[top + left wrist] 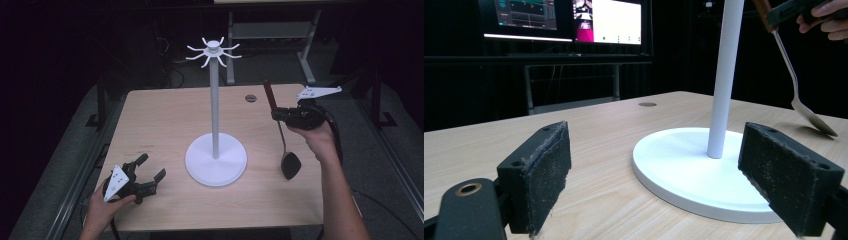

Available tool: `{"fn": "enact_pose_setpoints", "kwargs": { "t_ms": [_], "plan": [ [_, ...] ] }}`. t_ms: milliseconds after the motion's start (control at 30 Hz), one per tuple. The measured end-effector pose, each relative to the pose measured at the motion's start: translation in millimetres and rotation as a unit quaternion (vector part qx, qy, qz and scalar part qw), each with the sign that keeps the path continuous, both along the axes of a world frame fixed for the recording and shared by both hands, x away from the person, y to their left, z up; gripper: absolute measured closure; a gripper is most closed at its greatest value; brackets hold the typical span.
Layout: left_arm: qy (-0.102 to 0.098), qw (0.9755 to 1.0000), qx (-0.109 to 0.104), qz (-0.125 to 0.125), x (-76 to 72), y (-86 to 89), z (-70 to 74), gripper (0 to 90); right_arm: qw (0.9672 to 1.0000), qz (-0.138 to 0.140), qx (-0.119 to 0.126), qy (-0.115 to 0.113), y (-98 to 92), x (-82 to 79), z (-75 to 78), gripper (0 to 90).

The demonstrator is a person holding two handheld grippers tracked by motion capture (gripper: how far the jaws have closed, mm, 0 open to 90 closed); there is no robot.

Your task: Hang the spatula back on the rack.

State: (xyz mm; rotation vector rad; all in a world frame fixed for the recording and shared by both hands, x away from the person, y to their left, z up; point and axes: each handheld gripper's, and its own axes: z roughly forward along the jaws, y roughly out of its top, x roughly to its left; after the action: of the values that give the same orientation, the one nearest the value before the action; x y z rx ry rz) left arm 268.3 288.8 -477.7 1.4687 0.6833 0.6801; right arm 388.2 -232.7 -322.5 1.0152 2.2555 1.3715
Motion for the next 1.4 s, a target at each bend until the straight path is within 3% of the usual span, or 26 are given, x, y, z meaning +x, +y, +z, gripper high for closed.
{"fn": "enact_pose_setpoints", "kwargs": {
  "t_ms": [300, 633, 1000, 1400],
  "plan": [
    [0.000, 1.0000, 0.003, -0.001, -0.1, 0.1, 0.1, 12.9, 0.9975, 0.013, 0.049, -0.048, -9.4, -16.2, 11.0, 73.3],
    [0.000, 1.0000, 0.003, -0.001, -0.1, -0.1, 0.1, 12.9, 0.9902, 0.036, 0.098, -0.092, -7.6, -25.9, 24.8, 73.3],
    [-0.002, 1.0000, 0.003, 0.000, 0.2, 0.0, 0.2, 12.9, 0.9833, 0.076, 0.111, -0.122, 11.1, -33.9, 52.5, 73.2],
    [-0.001, 1.0000, 0.003, 0.000, 0.2, 0.0, 0.3, 12.9, 0.9768, 0.114, 0.115, -0.141, 31.8, -37.1, 83.8, 73.2]
  ]
}}
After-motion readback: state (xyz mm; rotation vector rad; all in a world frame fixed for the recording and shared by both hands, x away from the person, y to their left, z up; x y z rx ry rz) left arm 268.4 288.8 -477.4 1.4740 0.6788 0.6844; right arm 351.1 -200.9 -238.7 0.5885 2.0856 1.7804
